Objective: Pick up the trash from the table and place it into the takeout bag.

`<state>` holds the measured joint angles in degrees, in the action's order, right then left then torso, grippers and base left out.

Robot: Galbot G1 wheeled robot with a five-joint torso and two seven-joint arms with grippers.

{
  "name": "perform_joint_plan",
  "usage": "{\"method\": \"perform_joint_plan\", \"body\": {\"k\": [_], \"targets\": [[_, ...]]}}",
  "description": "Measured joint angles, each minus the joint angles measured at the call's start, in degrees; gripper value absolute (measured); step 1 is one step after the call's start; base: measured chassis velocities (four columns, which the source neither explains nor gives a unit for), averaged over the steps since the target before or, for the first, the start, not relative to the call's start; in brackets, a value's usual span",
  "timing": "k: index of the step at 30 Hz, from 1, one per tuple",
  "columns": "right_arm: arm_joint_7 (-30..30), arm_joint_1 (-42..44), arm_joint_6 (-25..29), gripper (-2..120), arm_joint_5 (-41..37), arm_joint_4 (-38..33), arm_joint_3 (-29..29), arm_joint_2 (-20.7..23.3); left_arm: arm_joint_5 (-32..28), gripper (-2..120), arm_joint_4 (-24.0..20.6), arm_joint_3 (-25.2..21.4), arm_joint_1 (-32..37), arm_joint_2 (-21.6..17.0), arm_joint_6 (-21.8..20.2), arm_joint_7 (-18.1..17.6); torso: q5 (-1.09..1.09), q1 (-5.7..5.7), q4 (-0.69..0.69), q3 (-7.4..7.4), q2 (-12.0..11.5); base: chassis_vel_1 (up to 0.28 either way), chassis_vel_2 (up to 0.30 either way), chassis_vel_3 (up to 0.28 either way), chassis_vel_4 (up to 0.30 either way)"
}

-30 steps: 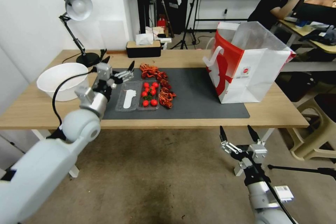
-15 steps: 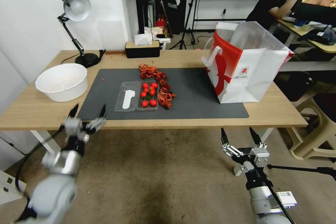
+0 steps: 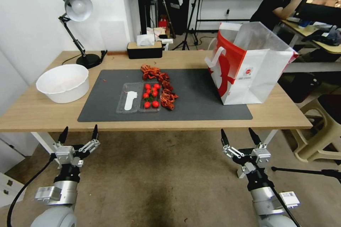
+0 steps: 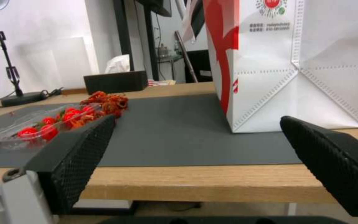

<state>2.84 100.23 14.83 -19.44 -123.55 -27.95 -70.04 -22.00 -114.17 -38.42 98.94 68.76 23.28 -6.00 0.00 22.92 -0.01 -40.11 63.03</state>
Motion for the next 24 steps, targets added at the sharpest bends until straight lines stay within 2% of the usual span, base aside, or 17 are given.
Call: {"method": "perform_joint_plan", "body": {"k": [7,24], "targets": [[0.06,-1.96,-3.62,100,-4.55,0.66,0.11,1.31,-0.04,100,0.25,0.18,0.55,0.95,0.39,0.65,0.0,0.01,0.01,0.0,-0.01,0.0,0.0,0.0,0.0],[0.05,-1.76,-4.29,100,-5.15,0.56,-0.03,1.53,0.03,100,0.47,0.37,0.69,1.0,0.69,0.8,0.0,0.01,0.0,0.0,-0.01,0.0,0.0,0.0,0.0]]}}
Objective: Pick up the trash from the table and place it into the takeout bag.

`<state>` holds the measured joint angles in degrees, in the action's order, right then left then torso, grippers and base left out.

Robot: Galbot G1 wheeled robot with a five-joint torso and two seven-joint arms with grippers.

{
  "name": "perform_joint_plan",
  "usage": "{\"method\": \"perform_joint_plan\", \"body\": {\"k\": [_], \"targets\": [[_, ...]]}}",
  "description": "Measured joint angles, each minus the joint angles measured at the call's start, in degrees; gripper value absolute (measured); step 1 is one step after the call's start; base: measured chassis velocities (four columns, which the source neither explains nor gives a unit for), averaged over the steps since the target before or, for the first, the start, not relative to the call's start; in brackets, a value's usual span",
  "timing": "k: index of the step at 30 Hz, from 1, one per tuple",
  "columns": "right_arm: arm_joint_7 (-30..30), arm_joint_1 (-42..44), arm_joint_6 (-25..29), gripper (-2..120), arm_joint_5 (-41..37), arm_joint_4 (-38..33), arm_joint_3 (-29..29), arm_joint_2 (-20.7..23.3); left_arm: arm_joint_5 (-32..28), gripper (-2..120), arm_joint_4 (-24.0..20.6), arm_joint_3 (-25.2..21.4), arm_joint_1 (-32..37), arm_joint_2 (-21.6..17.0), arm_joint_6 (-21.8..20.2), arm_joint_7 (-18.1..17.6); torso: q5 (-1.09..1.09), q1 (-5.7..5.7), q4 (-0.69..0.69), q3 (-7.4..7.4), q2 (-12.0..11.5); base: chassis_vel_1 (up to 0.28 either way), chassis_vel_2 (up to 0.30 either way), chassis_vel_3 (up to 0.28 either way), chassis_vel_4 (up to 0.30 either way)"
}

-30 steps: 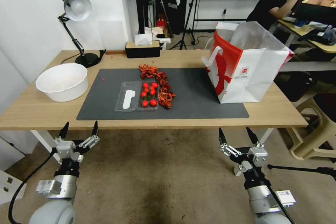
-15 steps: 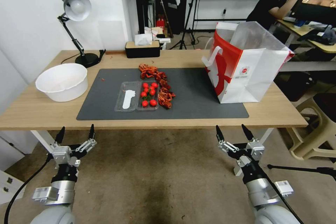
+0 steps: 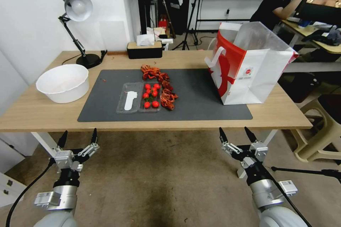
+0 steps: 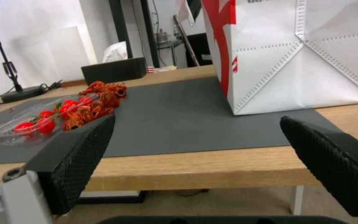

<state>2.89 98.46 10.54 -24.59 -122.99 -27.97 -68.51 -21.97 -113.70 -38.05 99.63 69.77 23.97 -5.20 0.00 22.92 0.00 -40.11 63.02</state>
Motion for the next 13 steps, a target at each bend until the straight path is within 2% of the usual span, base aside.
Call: {"method": "perform_joint_plan", "body": {"k": [13], "targets": [[0.0,0.03,0.0,100,0.06,-0.03,-0.03,-0.02,-0.01,100,0.03,0.05,-0.05,-0.04,-0.01,0.01,0.0,0.0,0.0,0.0,0.0,0.0,0.0,0.0,0.0]]}}
